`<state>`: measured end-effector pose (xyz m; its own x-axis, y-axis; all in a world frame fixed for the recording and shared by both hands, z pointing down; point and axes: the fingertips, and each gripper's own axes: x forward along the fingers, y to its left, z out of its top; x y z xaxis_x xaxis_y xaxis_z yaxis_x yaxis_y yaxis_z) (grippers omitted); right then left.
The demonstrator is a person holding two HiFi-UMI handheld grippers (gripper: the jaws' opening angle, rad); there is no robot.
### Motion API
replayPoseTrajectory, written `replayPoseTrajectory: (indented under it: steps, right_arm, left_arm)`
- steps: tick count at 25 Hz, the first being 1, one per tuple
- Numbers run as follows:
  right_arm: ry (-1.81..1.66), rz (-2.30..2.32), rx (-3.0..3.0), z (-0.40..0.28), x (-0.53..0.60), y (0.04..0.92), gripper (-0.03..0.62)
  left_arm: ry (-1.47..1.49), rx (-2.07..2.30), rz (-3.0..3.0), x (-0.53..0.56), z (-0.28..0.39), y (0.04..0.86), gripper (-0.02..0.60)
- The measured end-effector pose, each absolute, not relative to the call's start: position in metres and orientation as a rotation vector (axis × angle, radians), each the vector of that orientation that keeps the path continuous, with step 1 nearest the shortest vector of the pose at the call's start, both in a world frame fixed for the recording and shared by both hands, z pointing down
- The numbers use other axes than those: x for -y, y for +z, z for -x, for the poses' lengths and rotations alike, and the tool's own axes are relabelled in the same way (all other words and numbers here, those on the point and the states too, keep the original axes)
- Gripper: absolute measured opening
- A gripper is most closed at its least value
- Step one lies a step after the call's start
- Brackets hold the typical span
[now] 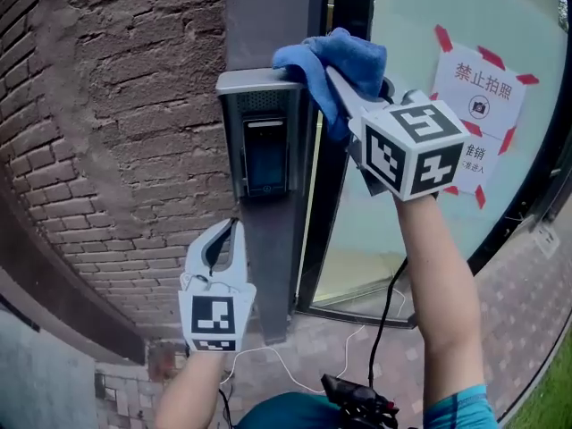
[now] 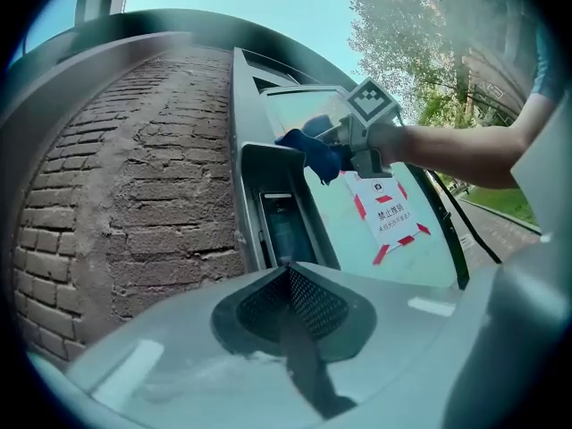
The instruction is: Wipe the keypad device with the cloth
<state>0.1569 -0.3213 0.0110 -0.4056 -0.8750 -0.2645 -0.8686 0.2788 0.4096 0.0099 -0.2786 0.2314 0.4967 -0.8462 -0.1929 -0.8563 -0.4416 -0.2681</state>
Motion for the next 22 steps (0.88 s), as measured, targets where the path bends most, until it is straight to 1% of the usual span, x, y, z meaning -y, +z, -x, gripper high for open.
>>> replayPoseTrajectory:
  steps: [6,17,20,22]
  right_arm:
    - [-0.570,-1.762,2.613,-0.181,0.334,0.057,0.043]
    - [-0.217,-1.583,2.419,-0.182,0.356,0.258,0.043]
    - [-0.185,-1.563,2.375,-0.183,0.358,0.283,0.043]
    - [-0.205,-1.584,2.344,-0.189,0.357,0.283,0.043]
  left_arm:
    - [-0.004,-1.452,2.444,0.276,-0.014,0.258,-0.008]
    - [-0.114,-1.513,2.530,0.275,-0.007,0.326,-0.008]
    - [-0.134,-1.516,2.548,0.276,-0.007,0.339,-0.008]
    - [-0.139,-1.513,2.552,0.275,-0.006,0.342,-0.008]
